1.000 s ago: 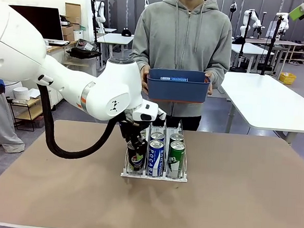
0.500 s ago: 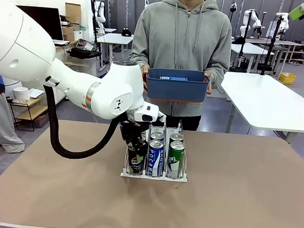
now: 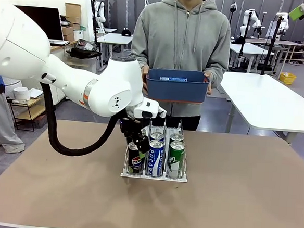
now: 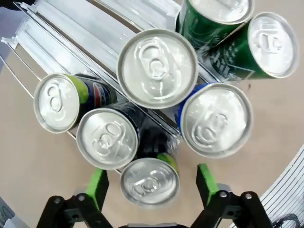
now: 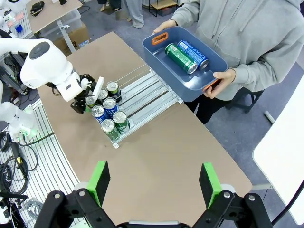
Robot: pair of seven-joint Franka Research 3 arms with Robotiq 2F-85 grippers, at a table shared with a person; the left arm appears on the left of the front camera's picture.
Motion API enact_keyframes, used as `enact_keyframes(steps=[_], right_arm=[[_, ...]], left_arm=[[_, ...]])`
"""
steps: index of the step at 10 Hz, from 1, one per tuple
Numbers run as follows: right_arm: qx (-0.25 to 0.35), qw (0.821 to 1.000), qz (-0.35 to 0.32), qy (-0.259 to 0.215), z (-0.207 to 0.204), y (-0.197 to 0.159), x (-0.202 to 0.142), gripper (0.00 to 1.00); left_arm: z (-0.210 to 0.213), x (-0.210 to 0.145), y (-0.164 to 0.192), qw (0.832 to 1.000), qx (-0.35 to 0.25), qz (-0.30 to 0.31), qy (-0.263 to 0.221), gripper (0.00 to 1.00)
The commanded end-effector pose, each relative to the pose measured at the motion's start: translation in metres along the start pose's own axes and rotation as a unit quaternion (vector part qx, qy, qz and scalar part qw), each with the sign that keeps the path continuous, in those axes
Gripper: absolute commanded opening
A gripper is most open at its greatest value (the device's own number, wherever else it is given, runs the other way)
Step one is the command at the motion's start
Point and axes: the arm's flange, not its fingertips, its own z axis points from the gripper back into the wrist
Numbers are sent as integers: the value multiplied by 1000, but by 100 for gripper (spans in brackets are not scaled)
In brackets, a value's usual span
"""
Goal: Fill the beverage cans into the dispenser.
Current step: Place the picked Pepsi coke in the line of the Automatic Can Dispenser with the same cans, then pick up the Ionic drink handed by the human.
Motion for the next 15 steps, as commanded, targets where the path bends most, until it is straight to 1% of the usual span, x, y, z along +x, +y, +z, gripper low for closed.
enact_keyframes(steps=[1, 3, 4, 5, 11, 12, 13, 14, 15], right_arm=[[1, 1000, -2, 0, 0, 1, -1, 100], [1, 1000, -2, 0, 0, 1, -1, 100], [1, 1000, -2, 0, 0, 1, -1, 100], [1, 1000, -2, 0, 0, 1, -1, 100], [1, 1000, -2, 0, 0, 1, -1, 100], [1, 1000, -2, 0, 0, 1, -1, 100], [1, 1000, -2, 0, 0, 1, -1, 100], [1, 1000, -2, 0, 0, 1, -1, 100], [1, 1000, -2, 0, 0, 1, -1, 100]], left_arm=[[11, -18, -16, 999, 26, 5, -19, 100], [20, -23, -22, 998, 41, 24, -38, 100], [21, -25, -24, 997, 60, 36, -37, 100], [24, -15, -16, 999, 21, 9, -27, 100], [24, -15, -16, 999, 21, 9, -27, 100], [23, -16, -18, 999, 26, 18, -30, 100], [30, -19, -34, 999, 24, 13, -27, 100], [50, -23, -28, 999, -1, 13, -34, 100], [82, -39, -10, 999, -6, 6, -32, 100]])
